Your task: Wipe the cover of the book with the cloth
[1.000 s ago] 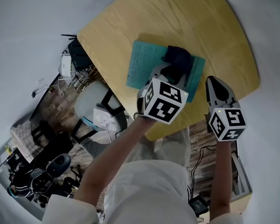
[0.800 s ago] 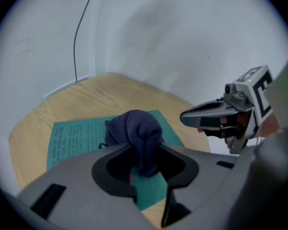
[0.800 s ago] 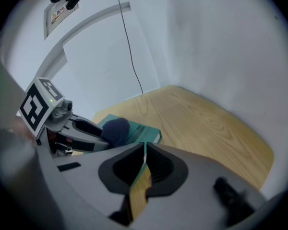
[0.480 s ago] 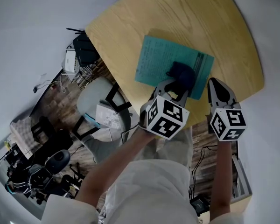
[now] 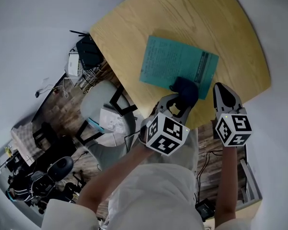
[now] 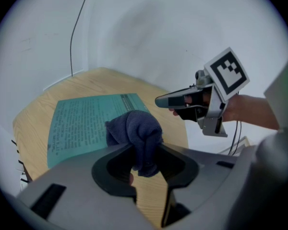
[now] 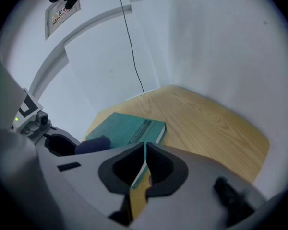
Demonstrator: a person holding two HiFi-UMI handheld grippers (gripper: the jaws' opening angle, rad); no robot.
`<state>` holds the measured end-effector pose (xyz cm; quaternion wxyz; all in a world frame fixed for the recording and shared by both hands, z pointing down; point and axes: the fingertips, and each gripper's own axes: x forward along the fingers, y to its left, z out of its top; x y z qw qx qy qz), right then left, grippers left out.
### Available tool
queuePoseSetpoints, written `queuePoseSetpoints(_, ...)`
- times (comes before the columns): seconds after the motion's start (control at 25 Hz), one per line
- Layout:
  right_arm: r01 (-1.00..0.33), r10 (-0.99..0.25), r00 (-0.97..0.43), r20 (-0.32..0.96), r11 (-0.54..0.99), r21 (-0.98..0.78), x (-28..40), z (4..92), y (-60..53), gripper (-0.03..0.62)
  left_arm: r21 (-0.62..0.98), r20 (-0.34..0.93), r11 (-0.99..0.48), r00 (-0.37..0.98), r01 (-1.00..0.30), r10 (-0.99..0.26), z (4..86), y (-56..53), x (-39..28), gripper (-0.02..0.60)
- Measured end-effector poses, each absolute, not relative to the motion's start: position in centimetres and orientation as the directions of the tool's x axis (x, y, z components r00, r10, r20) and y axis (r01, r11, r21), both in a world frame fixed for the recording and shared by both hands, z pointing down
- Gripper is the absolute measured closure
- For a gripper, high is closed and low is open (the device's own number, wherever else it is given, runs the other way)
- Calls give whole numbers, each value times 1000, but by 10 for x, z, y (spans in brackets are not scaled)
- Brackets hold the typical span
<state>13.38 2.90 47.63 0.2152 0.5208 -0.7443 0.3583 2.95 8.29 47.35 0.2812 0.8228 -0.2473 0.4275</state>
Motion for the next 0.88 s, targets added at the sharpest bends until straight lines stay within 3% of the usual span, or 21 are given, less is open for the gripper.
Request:
queuePoseSetpoints(0.4, -935, -632, -342, 695, 153, -321, 148, 472, 40, 560, 239, 798, -737, 560, -632, -221, 444, 43, 67, 439)
queuePoseSetpoints(0.88, -933, -636, -340, 692, 138, -332, 170, 474, 30, 560, 216, 806, -735, 542, -643, -237, 468, -11, 108, 439)
